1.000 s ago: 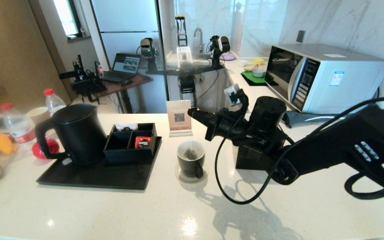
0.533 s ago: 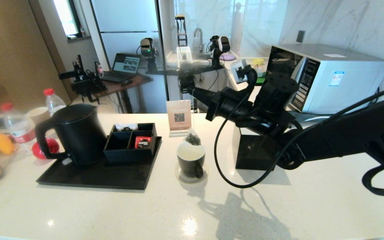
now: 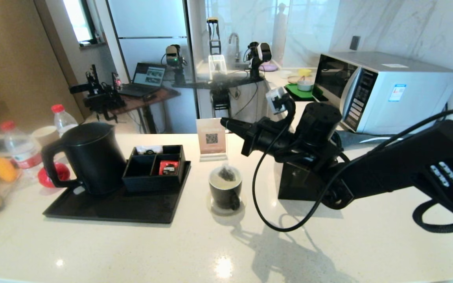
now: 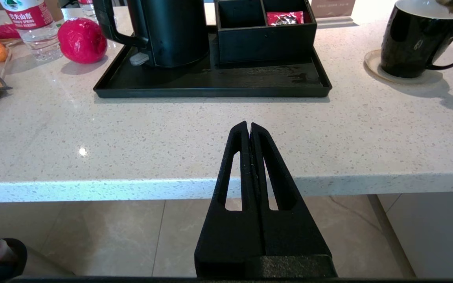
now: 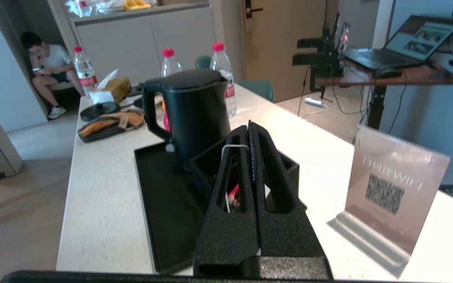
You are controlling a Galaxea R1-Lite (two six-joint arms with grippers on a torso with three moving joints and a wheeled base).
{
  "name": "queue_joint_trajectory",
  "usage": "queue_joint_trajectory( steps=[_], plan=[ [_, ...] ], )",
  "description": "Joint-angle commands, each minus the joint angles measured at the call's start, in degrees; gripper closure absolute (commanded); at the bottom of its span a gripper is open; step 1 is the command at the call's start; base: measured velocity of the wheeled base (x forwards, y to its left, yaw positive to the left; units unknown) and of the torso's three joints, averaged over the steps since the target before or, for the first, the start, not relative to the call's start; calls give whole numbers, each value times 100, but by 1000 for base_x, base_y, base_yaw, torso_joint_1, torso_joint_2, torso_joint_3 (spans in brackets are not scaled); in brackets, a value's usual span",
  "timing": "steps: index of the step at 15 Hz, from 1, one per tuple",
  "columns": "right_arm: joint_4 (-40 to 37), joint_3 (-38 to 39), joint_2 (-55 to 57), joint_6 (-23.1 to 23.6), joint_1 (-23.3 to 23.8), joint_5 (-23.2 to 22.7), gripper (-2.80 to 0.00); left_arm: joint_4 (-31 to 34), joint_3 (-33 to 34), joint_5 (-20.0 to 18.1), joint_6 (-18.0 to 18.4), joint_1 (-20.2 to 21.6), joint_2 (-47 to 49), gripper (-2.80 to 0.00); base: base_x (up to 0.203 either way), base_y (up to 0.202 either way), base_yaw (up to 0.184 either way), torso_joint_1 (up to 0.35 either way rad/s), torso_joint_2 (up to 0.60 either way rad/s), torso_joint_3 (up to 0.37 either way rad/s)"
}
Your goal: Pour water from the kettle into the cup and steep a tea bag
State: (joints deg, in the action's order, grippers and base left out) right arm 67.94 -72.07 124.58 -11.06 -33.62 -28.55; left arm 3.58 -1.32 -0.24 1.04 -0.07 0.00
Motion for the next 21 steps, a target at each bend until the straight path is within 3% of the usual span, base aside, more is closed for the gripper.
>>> queue_joint_trajectory(
  steps=[1,6,12,17,21],
  plan=[
    [242,357,163,-1,-9,-19,0,2,0,-2,1,-1,0,0,0,0,0,0,0,0],
    [806,1200,442,-2,-88,-19,0,2,0,-2,1,6,0,0,0,0,0,0,0,0],
    [806,1093,509,-1,-145,-7,0,2,0,-2,1,5,0,0,0,0,0,0,0,0],
    [665,687,-14,-10,-136,7,0,2,0,-2,1,3,0,0,0,0,0,0,0,0],
    [633,794,-350,-10,-128,7,0,2,0,-2,1,-1,0,0,0,0,0,0,0,0]
  ],
)
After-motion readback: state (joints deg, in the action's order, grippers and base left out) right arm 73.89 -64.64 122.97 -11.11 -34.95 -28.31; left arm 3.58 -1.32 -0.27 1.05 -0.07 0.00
